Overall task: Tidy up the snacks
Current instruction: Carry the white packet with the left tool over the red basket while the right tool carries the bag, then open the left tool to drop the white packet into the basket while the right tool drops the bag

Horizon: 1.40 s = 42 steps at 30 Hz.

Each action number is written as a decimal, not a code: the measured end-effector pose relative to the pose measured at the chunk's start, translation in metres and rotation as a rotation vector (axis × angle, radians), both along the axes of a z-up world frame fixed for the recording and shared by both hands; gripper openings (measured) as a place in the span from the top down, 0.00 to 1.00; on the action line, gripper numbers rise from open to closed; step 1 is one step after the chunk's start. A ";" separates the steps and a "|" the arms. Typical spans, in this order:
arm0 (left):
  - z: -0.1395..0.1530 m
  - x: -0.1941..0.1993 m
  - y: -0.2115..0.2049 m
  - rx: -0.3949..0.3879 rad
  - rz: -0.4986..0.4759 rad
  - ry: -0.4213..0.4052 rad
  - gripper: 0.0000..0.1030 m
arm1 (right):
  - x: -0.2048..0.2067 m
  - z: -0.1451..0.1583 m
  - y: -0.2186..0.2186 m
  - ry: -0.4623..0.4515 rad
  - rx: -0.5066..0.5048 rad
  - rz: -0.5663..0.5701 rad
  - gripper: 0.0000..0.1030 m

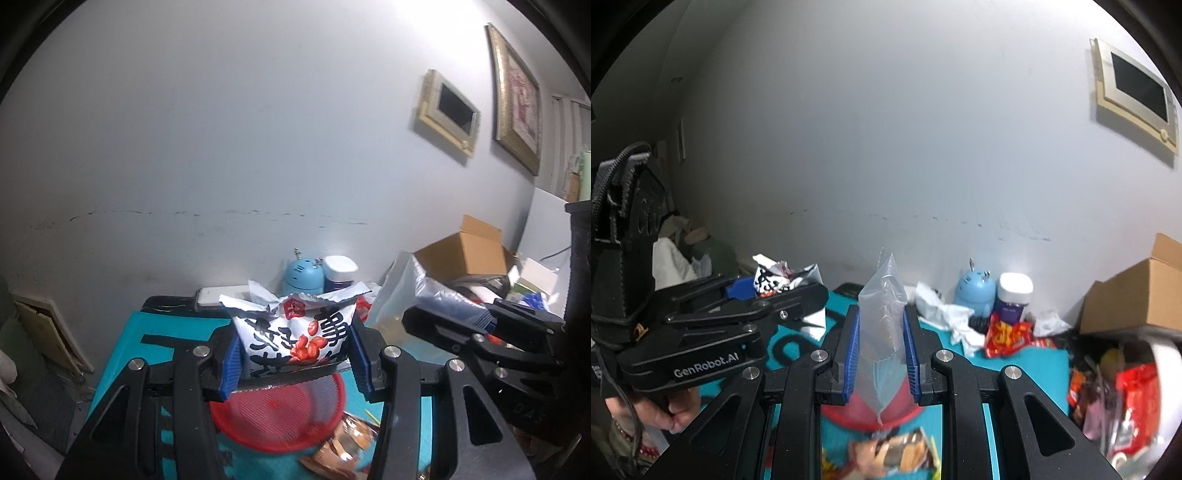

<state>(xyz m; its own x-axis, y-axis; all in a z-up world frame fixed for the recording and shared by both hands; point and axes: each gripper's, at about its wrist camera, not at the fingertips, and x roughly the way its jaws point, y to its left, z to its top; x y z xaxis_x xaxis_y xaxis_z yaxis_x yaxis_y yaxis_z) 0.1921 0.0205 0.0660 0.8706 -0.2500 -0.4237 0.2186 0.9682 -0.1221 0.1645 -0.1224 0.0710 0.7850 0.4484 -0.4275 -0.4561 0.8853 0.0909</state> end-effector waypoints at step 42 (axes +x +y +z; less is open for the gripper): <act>-0.137 0.119 0.001 0.179 0.100 0.445 0.35 | 0.115 -0.127 0.026 0.325 -0.051 -0.011 0.75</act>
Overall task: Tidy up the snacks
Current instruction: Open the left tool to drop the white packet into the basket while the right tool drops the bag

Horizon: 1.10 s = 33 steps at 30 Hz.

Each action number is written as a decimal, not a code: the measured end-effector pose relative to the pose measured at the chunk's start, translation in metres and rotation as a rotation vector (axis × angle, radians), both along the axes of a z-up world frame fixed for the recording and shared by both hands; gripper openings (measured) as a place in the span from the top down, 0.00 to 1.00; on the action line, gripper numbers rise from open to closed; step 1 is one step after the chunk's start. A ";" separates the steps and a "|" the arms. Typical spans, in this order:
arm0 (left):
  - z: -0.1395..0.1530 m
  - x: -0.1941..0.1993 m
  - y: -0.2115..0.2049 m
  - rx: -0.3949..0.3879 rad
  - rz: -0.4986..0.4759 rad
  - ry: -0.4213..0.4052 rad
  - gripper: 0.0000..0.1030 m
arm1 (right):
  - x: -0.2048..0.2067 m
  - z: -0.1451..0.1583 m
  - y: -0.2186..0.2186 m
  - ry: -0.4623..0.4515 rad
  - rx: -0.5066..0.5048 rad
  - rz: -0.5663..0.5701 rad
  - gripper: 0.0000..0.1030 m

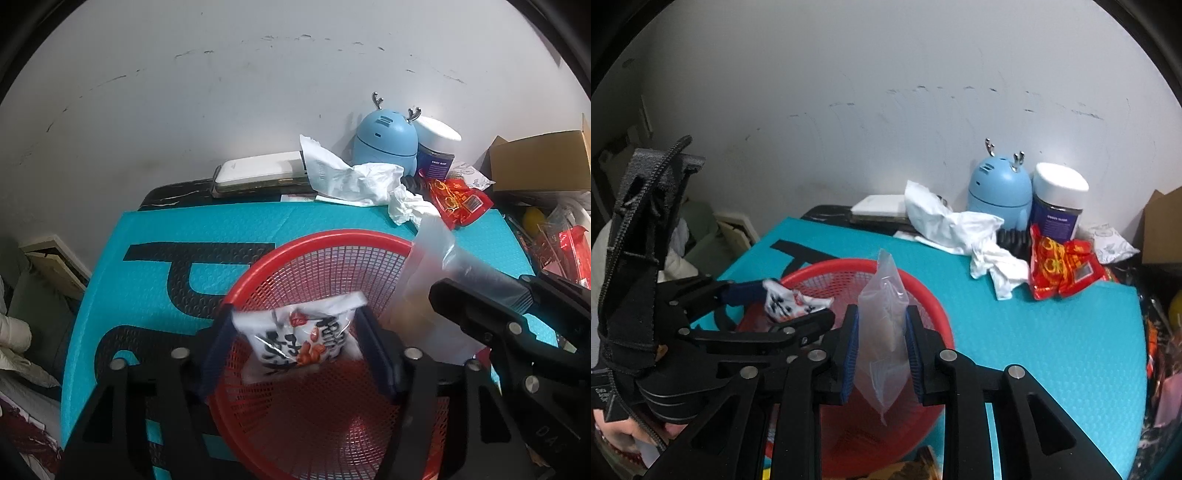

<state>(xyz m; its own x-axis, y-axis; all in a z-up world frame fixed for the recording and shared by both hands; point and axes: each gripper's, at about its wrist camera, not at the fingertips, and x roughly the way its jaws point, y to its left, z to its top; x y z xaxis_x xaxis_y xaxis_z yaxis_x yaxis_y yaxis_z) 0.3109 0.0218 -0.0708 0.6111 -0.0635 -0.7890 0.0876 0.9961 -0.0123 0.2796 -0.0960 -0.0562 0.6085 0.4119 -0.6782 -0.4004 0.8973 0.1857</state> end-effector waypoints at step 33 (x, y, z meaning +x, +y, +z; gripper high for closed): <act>0.129 -0.104 -0.018 -0.030 -0.064 -0.286 0.34 | -0.098 0.129 -0.017 -0.236 -0.045 -0.036 0.57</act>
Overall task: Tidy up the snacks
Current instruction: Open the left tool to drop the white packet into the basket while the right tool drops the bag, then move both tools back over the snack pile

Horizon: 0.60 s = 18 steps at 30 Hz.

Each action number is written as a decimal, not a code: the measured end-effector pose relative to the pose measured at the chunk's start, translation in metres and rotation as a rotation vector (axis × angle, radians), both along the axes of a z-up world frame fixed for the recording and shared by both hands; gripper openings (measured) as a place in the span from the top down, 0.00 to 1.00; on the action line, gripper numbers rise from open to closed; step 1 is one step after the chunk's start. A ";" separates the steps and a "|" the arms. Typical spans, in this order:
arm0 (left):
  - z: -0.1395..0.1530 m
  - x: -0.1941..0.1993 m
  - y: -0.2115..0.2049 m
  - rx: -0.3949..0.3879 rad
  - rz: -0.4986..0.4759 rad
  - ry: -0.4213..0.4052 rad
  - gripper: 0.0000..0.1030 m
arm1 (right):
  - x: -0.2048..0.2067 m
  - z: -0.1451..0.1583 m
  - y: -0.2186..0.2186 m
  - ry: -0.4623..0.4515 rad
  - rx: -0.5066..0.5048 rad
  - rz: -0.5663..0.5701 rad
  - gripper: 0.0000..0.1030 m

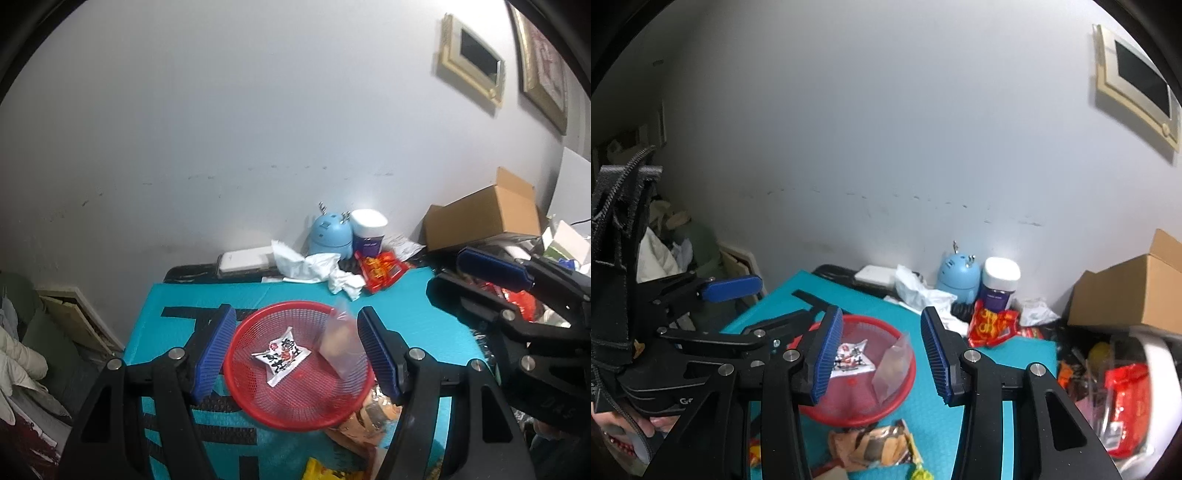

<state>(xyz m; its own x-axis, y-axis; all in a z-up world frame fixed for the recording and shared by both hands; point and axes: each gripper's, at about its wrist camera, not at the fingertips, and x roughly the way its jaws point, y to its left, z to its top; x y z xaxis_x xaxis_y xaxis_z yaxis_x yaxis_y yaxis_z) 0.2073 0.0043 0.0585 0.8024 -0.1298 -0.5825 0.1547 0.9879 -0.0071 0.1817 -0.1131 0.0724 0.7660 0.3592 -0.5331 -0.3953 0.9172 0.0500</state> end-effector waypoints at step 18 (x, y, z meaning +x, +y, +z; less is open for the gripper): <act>0.034 -0.112 -0.014 -0.029 -0.056 -0.074 0.34 | -0.094 0.028 -0.028 -0.024 0.015 -0.048 0.41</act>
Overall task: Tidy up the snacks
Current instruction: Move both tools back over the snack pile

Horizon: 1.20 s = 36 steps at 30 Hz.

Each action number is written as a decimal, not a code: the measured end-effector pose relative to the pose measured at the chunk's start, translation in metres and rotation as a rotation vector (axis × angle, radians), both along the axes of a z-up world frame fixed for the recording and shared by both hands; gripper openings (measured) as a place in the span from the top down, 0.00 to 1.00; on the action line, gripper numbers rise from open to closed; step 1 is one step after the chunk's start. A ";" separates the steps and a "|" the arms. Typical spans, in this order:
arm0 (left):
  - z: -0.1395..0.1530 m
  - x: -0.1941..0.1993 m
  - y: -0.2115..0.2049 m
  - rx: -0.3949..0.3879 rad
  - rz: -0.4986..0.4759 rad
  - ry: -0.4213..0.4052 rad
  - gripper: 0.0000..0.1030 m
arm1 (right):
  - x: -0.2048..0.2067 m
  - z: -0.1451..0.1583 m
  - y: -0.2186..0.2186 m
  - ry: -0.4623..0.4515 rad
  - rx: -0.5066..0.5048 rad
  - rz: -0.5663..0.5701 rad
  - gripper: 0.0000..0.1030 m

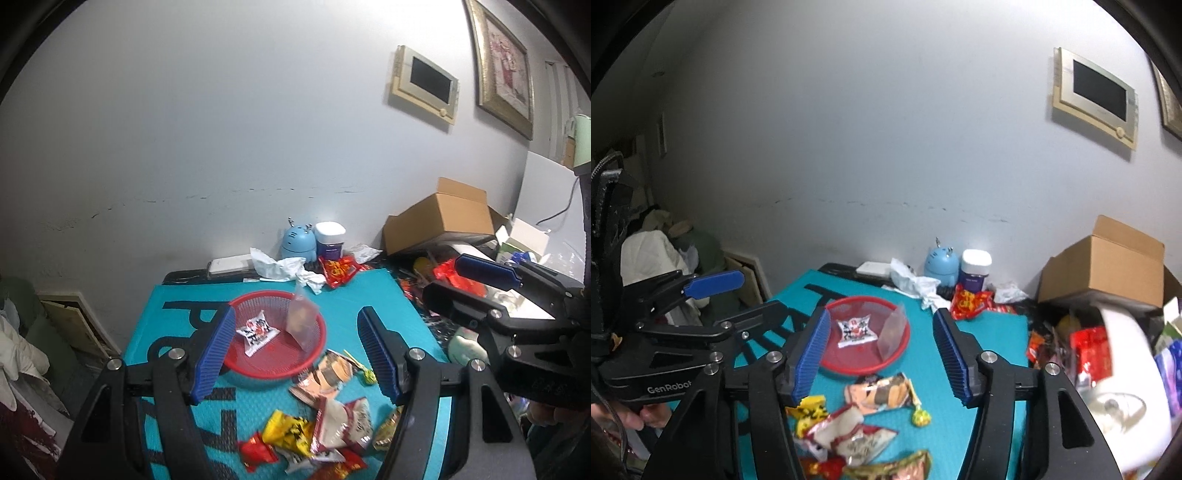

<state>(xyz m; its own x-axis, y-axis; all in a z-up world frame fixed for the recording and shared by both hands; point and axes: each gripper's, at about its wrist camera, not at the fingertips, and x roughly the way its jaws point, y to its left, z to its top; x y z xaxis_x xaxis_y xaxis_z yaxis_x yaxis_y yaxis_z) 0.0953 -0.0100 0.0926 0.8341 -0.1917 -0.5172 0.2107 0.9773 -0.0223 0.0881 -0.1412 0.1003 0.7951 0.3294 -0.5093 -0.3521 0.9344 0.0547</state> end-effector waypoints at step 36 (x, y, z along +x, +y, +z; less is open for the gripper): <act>-0.079 -0.081 -0.015 -0.045 -0.065 0.157 0.34 | -0.092 -0.078 -0.021 0.128 0.024 0.027 0.05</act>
